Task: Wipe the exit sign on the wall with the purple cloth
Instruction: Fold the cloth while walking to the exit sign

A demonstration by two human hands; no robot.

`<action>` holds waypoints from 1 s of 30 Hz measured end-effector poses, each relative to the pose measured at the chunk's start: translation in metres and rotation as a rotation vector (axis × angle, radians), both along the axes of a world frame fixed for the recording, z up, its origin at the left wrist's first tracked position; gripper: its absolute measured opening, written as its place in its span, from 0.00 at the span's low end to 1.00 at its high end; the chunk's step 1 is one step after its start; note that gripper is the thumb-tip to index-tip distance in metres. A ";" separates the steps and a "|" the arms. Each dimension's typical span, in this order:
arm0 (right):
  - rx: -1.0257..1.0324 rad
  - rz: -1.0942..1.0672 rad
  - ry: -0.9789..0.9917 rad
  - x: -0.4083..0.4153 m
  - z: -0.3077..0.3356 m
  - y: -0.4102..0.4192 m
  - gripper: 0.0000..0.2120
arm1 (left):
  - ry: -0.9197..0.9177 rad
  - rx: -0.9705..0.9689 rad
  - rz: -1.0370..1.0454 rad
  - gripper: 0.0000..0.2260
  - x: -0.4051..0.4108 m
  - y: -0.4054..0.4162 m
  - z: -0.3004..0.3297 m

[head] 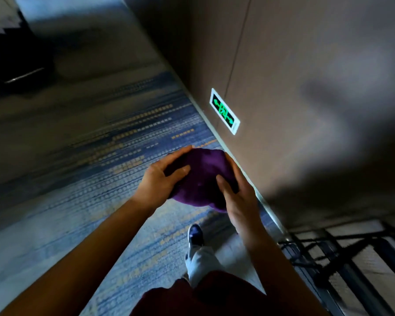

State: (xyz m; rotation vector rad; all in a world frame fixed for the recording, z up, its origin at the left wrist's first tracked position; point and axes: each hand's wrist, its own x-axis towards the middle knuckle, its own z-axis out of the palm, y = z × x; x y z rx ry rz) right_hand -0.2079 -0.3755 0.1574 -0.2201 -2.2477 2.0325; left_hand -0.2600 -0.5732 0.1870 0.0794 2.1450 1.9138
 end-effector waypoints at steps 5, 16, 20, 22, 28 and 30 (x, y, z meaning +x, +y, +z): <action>0.054 0.071 0.047 -0.090 -0.019 -0.017 0.25 | 0.039 -0.128 0.042 0.20 -0.073 -0.019 -0.007; 0.064 0.041 0.017 -0.306 -0.007 -0.028 0.23 | 0.126 -0.317 0.048 0.15 -0.289 -0.029 0.020; 0.117 -0.015 -0.005 -0.365 -0.013 -0.021 0.22 | 0.132 -0.331 -0.021 0.15 -0.358 -0.028 0.014; 0.125 -0.056 -0.024 -0.389 -0.018 -0.022 0.22 | 0.147 -0.353 -0.070 0.16 -0.393 -0.030 0.008; 0.133 -0.234 -0.084 -0.477 -0.037 -0.039 0.21 | 0.166 -0.412 -0.288 0.19 -0.514 -0.041 -0.018; 0.183 -0.255 -0.104 -0.509 -0.037 -0.050 0.21 | 0.179 -0.404 -0.341 0.20 -0.556 -0.047 -0.021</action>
